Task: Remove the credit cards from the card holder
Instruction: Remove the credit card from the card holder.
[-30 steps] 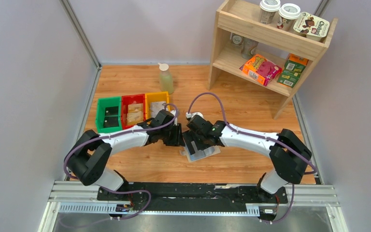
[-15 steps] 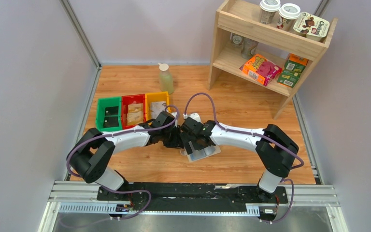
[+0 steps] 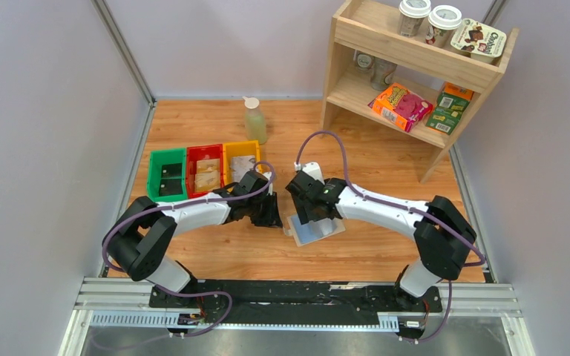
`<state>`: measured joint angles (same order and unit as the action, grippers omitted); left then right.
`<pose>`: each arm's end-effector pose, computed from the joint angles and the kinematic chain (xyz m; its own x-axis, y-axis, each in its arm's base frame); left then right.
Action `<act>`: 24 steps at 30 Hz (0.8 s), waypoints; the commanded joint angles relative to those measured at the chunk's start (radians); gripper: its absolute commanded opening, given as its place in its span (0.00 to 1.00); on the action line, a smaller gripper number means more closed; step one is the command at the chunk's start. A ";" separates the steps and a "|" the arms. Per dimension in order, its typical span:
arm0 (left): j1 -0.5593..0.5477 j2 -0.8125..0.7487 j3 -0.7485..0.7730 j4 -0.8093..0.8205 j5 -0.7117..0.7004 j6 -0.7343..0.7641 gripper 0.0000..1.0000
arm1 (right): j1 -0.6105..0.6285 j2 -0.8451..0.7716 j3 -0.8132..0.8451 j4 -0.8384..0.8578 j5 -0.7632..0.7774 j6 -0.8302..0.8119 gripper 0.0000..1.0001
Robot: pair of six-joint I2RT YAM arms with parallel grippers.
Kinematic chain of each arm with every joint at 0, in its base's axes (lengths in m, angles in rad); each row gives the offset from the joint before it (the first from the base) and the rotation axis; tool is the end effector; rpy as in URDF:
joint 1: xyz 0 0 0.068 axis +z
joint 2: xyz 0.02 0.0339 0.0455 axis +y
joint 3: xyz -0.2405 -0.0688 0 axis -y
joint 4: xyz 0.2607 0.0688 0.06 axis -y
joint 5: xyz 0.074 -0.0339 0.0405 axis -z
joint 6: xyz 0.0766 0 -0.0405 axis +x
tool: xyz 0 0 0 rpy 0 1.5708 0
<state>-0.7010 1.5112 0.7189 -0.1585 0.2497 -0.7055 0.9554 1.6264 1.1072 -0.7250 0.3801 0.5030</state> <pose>0.2305 -0.2193 0.0895 -0.9499 -0.0205 -0.3119 0.1560 0.8336 -0.5299 0.2172 0.2580 0.1389 -0.8114 -0.3723 -0.4505 -0.3406 0.9276 -0.1532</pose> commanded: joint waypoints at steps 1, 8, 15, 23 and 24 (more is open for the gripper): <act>-0.003 -0.014 0.002 0.020 0.008 -0.002 0.28 | -0.058 -0.071 0.008 -0.025 0.077 -0.003 0.70; -0.003 -0.023 0.008 0.022 0.014 -0.002 0.28 | -0.161 -0.120 -0.069 -0.016 0.034 -0.021 0.66; -0.003 -0.025 0.024 0.036 0.036 -0.014 0.28 | -0.199 -0.178 -0.099 0.030 -0.055 -0.063 0.72; -0.006 -0.006 0.097 0.120 0.109 -0.077 0.31 | -0.266 -0.189 -0.164 0.160 -0.297 -0.090 0.49; -0.008 0.000 0.106 0.131 0.118 -0.081 0.32 | -0.283 -0.188 -0.176 0.170 -0.325 -0.084 0.48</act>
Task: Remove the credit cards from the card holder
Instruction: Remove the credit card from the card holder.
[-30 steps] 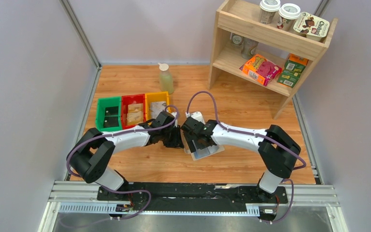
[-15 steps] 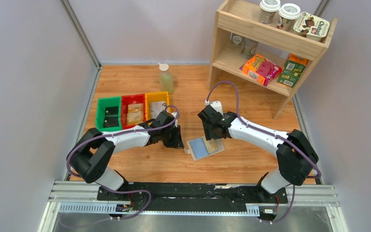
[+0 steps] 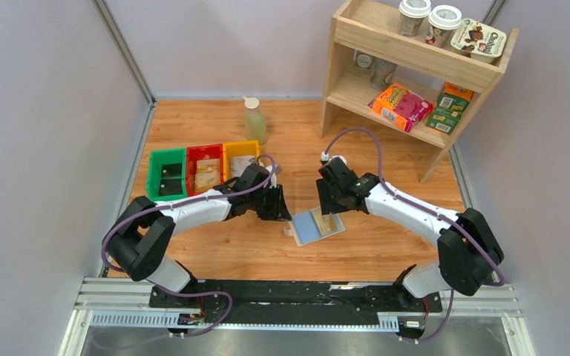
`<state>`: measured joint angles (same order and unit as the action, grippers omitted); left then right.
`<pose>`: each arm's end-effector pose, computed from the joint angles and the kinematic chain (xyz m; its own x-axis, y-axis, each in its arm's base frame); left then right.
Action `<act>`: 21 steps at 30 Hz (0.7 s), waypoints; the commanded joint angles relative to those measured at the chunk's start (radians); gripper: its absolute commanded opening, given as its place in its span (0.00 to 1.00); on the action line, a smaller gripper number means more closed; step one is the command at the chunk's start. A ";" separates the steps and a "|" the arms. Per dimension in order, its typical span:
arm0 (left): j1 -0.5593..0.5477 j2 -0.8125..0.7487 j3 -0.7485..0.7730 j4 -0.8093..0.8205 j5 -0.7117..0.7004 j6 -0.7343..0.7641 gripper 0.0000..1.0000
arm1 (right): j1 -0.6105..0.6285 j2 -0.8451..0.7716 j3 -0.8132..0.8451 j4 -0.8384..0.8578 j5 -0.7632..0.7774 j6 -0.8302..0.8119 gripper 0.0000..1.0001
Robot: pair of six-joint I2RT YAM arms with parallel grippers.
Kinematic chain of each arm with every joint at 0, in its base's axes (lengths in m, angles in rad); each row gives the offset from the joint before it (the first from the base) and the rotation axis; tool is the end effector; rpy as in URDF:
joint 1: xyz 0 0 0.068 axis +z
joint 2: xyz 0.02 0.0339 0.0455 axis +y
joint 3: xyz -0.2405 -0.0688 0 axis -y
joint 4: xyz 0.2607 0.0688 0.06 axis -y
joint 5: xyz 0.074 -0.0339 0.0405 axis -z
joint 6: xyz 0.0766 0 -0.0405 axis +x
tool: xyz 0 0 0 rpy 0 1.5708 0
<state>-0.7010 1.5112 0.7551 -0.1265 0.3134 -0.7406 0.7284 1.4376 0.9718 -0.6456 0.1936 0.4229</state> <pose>0.2368 -0.2308 0.1049 -0.9506 -0.0376 -0.3081 0.1650 0.7795 -0.6043 0.2442 0.1981 0.1547 -0.8519 -0.2202 -0.4751 -0.2631 0.9644 0.0247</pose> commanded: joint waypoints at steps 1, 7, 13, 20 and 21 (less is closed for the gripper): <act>-0.014 0.015 0.084 0.111 0.058 -0.057 0.36 | -0.075 0.001 -0.054 0.102 -0.172 0.000 0.47; -0.072 0.128 0.148 0.180 0.102 -0.105 0.47 | -0.167 0.036 -0.120 0.158 -0.324 0.025 0.42; -0.083 0.231 0.181 0.150 0.087 -0.088 0.35 | -0.187 0.084 -0.142 0.158 -0.387 0.050 0.35; -0.035 0.276 0.201 0.007 -0.025 0.043 0.26 | -0.173 0.104 -0.179 0.231 -0.482 0.157 0.30; -0.026 0.276 0.205 -0.011 -0.058 0.064 0.25 | -0.164 0.101 -0.180 0.239 -0.484 0.168 0.30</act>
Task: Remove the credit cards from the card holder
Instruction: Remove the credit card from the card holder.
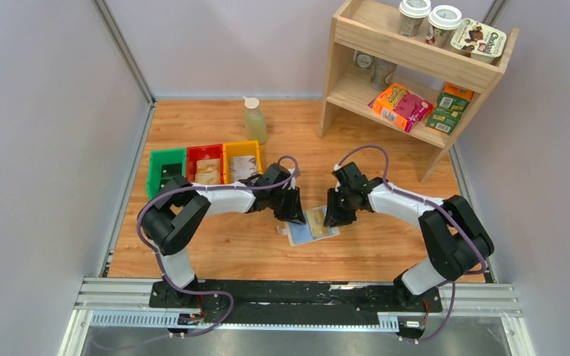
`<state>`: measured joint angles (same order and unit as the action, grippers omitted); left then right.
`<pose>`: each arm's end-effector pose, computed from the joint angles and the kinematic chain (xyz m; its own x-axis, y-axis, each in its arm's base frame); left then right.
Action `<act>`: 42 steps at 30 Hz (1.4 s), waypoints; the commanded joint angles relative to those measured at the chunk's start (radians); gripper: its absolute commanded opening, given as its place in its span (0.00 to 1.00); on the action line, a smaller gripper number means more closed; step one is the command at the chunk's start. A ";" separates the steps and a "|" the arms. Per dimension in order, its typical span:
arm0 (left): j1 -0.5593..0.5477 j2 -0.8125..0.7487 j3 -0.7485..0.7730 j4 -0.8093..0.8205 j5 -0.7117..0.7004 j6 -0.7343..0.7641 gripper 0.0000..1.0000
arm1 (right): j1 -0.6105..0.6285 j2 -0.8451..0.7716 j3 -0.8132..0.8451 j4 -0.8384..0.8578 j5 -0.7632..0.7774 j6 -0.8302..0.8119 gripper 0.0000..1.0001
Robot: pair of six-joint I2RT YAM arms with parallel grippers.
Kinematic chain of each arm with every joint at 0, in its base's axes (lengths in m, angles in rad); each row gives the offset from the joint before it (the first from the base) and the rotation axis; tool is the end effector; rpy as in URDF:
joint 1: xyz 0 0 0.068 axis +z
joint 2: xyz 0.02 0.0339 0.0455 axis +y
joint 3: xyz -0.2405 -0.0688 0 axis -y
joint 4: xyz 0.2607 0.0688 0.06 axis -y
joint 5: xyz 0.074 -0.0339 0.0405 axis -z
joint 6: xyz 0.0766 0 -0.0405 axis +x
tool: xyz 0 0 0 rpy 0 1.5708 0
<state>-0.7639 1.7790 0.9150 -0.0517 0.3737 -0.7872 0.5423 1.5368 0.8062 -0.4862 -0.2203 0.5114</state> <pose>0.2501 -0.2783 0.0743 -0.9742 0.0199 -0.2249 0.1623 0.7545 -0.6359 0.2463 0.1679 0.0851 -0.9789 -0.0323 -0.2020 -0.1026 0.9317 0.3484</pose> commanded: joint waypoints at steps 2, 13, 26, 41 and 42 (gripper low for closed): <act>0.064 0.007 0.050 -0.103 -0.127 0.131 0.25 | 0.038 -0.006 -0.010 0.078 -0.060 0.090 0.30; 0.064 -0.144 0.004 0.018 -0.071 -0.004 0.48 | 0.024 -0.115 0.013 0.064 0.050 0.065 0.30; -0.008 -0.138 -0.140 0.285 -0.133 -0.253 0.55 | 0.004 0.003 -0.033 0.163 -0.068 0.078 0.21; -0.015 -0.053 -0.157 0.340 -0.116 -0.296 0.55 | -0.024 0.059 -0.059 0.167 -0.102 0.099 0.18; -0.015 -0.049 -0.154 0.343 -0.099 -0.290 0.55 | -0.024 0.059 -0.061 0.169 -0.105 0.099 0.18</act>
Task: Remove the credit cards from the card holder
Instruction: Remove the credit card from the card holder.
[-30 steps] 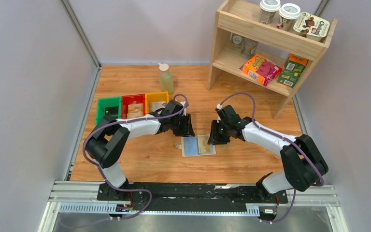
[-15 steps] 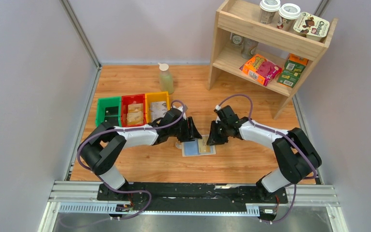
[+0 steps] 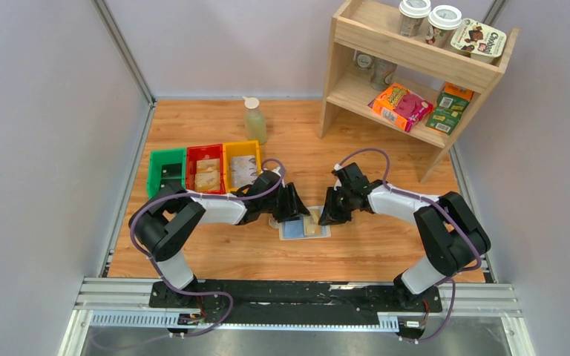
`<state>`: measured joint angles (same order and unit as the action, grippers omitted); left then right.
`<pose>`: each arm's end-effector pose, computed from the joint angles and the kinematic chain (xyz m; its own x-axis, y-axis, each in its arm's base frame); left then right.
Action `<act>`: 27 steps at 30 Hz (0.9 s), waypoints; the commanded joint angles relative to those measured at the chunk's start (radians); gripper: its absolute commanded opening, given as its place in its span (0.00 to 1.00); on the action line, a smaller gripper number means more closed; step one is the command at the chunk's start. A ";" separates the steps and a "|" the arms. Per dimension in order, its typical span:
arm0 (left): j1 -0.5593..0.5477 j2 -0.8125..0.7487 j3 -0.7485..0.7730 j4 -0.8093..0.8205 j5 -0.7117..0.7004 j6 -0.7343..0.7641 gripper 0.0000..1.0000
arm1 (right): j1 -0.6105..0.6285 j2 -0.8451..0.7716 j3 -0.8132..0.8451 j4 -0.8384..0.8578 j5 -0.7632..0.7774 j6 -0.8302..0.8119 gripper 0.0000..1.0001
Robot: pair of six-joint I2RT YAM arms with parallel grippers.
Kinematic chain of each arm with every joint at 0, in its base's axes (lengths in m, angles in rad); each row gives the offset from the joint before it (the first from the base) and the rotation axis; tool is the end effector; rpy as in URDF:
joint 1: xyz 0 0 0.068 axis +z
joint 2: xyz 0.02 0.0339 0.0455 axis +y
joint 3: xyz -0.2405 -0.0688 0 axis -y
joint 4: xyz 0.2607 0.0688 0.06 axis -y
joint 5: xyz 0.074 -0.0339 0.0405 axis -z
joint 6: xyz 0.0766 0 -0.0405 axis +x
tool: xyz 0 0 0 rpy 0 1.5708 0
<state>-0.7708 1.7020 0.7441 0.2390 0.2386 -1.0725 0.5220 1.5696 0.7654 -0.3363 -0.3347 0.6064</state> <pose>0.2472 -0.2653 0.0754 -0.9325 -0.2841 -0.2229 -0.0305 0.6769 -0.7354 0.2517 0.1738 0.0748 -0.9834 0.0553 -0.1726 -0.0356 0.8749 0.4830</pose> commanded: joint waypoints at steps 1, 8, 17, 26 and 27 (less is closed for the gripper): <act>-0.012 0.039 0.030 0.052 0.044 -0.001 0.55 | -0.005 0.026 -0.021 0.019 0.008 0.004 0.18; -0.027 0.073 0.061 0.049 0.082 0.010 0.55 | -0.017 0.024 -0.034 0.040 -0.013 0.007 0.18; -0.027 0.041 0.014 0.218 0.107 -0.006 0.48 | -0.028 0.030 -0.043 0.057 -0.035 0.013 0.18; -0.032 0.015 -0.032 0.407 0.136 -0.041 0.35 | -0.033 0.032 -0.044 0.063 -0.040 0.015 0.18; -0.032 0.012 -0.043 0.417 0.134 -0.044 0.34 | -0.034 0.029 -0.047 0.063 -0.040 0.015 0.18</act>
<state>-0.7849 1.7576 0.7162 0.4675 0.3248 -1.0786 0.4885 1.5715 0.7391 -0.2962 -0.3962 0.6182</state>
